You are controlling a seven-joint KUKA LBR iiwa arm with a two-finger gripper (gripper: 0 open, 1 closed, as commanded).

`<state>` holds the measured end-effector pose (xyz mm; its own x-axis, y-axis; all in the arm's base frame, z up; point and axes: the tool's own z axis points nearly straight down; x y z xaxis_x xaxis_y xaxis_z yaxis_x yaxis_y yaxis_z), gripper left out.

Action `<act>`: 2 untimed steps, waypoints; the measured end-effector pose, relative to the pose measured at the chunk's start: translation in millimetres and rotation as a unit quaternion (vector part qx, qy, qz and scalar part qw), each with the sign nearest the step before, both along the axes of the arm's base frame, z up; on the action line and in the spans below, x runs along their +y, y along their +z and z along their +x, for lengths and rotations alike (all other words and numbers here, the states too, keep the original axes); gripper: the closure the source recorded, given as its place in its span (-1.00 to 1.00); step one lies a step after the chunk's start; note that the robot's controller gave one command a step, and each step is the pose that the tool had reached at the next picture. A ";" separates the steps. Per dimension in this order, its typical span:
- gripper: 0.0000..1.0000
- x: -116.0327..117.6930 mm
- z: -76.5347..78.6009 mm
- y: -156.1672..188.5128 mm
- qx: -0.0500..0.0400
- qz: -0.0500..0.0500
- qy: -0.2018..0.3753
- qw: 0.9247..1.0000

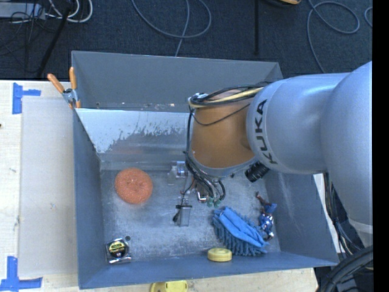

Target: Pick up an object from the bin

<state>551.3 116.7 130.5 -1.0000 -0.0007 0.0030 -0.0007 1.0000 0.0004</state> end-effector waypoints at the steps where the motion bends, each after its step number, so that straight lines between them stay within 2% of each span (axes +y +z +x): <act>1: -1.00 22.8 47.0 -23.5 -0.003 0.000 0.010 1.000; 2: -1.00 53.2 51.1 -37.2 -0.004 0.000 0.010 1.000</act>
Offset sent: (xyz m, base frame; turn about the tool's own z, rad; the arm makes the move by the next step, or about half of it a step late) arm 0.0266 0.0734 -0.0417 -0.0243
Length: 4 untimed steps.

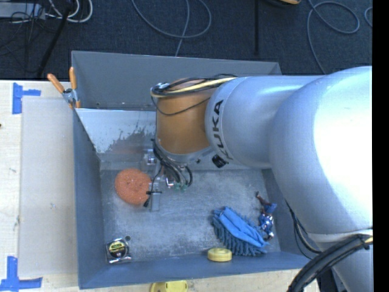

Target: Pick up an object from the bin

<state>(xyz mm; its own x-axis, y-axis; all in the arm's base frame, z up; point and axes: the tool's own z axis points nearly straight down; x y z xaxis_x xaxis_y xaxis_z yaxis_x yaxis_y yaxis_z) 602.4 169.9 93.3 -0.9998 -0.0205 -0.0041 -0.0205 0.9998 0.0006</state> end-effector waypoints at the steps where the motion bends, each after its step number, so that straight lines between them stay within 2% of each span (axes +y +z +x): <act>1: 1.00 20.8 3.6 -13.0 0.000 0.000 -0.034 0.999; 2: -1.00 20.7 3.6 -13.0 0.000 0.000 -0.034 0.999; 3: -1.00 21.0 2.0 -15.6 0.001 0.000 -0.034 0.999; 4: 1.00 41.6 14.3 -23.0 0.002 0.000 0.041 0.999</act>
Offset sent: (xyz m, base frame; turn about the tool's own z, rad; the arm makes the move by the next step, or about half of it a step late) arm 0.0000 0.0000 0.0000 0.0000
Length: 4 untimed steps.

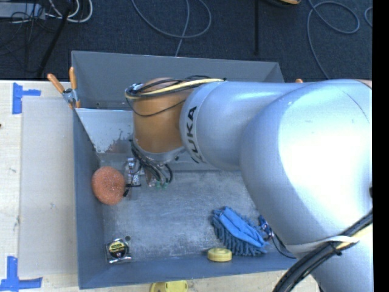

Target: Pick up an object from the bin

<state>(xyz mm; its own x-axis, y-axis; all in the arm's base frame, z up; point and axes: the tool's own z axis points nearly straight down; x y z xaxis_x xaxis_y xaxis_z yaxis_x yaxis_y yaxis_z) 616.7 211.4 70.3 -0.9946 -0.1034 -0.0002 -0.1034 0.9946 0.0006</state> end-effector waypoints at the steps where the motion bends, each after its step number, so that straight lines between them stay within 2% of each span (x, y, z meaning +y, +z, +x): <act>1: 1.00 -0.2 0.1 0.0 0.000 0.000 0.000 1.000; 2: 1.00 -3.1 -16.4 18.6 0.002 -0.001 -0.002 1.000; 3: -1.00 -7.1 -2.9 51.6 -0.002 0.000 0.001 1.000; 4: -1.00 -7.4 -4.1 49.6 0.000 0.000 0.001 1.000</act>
Offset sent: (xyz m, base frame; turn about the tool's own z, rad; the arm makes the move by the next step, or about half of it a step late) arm -0.0185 -0.0023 0.0228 0.0043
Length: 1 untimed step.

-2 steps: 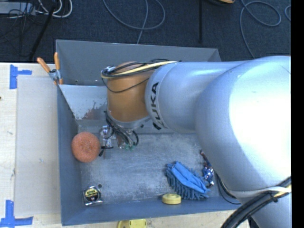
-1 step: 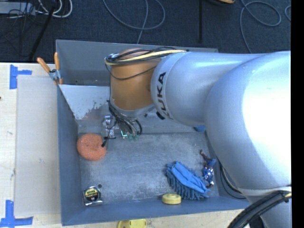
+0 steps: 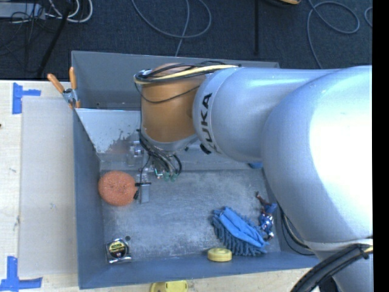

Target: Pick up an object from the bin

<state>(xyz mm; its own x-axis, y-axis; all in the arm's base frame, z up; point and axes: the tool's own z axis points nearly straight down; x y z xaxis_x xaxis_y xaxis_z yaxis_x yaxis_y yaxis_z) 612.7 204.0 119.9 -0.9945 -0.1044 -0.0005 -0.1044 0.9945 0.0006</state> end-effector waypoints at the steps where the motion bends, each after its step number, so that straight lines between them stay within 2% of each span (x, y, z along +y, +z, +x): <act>1: -1.00 11.0 -4.3 -24.9 -0.002 0.000 0.083 0.997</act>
Offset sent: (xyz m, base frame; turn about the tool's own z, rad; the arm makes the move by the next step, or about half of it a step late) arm -0.0073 0.0232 -0.0499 0.0360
